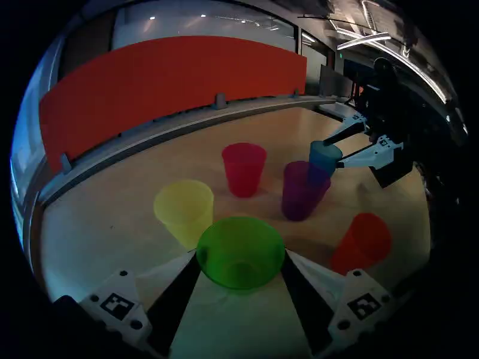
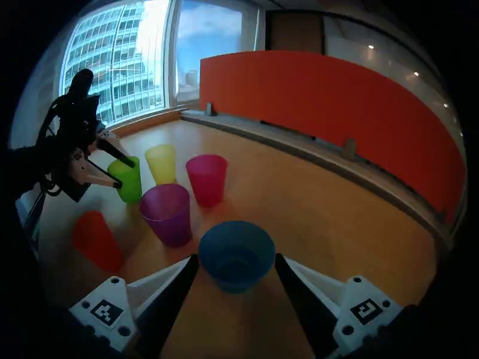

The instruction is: Pour water

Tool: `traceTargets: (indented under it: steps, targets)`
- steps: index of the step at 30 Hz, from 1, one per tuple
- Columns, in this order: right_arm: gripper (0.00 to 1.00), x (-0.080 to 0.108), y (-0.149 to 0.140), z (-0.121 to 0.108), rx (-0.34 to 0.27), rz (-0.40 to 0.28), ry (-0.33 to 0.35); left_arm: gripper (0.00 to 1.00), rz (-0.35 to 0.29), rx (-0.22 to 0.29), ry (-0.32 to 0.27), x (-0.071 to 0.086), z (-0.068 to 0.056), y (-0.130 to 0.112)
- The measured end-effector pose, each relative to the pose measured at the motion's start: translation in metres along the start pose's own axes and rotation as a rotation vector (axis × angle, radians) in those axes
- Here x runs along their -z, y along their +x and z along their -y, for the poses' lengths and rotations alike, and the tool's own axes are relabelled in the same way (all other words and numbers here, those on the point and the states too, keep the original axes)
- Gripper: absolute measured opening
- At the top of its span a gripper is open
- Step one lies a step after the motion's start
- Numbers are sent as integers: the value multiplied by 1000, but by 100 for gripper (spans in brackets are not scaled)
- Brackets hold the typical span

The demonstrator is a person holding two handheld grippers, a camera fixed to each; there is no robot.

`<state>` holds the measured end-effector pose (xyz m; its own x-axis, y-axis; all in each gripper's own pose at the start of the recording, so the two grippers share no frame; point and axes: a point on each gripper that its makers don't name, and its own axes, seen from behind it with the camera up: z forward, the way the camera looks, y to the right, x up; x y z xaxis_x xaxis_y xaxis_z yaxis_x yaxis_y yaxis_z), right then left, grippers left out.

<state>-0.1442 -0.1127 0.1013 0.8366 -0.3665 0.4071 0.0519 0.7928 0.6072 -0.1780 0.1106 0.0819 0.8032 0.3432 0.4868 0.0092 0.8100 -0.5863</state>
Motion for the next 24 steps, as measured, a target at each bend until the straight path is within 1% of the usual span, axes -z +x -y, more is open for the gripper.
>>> traceTargets:
  steps: [8,13,17,24]
  targets:
    - [99,-13,-7,-1,13,19,0,88,-3,2,0,2,1,1]
    - [99,-18,-6,-1,13,16,-4,88,-6,3,4,3,3,1]
    - [93,-19,-4,1,10,11,1,88,-8,4,5,4,4,2]
    - [90,-19,-4,2,20,-1,9,88,-17,8,7,4,4,3]
